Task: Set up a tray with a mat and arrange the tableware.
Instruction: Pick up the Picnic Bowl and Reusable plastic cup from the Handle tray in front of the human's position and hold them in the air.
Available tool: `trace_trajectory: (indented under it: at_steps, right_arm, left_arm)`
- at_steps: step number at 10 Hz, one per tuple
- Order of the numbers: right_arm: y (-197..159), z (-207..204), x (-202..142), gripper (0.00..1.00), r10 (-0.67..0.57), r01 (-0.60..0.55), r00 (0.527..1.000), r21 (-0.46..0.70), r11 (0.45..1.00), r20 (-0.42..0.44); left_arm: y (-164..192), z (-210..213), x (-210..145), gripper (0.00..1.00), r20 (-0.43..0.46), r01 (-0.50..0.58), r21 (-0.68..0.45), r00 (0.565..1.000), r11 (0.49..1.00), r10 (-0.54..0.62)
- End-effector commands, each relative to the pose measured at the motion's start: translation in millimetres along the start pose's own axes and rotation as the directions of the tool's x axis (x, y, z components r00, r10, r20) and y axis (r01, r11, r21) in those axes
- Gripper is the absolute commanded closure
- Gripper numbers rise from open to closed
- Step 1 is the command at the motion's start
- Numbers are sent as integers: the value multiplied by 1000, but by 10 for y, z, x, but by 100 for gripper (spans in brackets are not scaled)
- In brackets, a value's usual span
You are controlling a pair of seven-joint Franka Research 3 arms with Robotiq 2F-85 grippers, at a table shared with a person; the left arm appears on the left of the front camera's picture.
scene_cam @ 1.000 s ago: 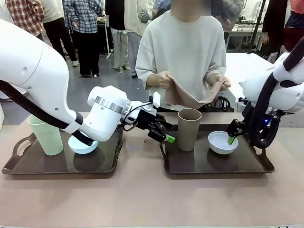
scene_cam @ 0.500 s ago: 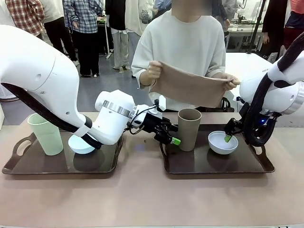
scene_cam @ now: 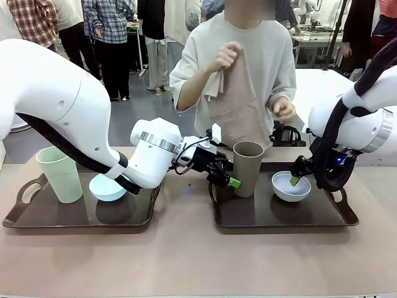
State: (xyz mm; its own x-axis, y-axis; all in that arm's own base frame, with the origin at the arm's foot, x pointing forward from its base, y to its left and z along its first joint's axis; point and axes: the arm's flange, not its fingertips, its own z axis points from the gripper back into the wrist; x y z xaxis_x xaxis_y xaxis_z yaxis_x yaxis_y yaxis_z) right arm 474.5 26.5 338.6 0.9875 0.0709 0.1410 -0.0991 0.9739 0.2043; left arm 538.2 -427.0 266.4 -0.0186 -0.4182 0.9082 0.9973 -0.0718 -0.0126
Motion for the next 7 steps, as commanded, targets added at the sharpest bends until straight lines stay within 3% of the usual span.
trace_trajectory:
  at_steps: [1, 6, 7]
  right_arm:
    - [-38, -43, 73, 0, 8, -8, 1000, 17, 1000, 9]
    - [-94, -52, 82, 0, 12, -12, 1000, 18, 1000, 1]
    - [-95, -55, 58, 56, 40, -40, 999, 9, 999, -8]
  left_arm:
    - [51, -154, 5, 0, 31, 12, 1, 999, 1000, -12]
    - [30, -427, 38, 0, 32, 31, -58, 999, 998, -29]
    - [11, -422, 34, 0, 40, 53, -55, 998, 997, -51]
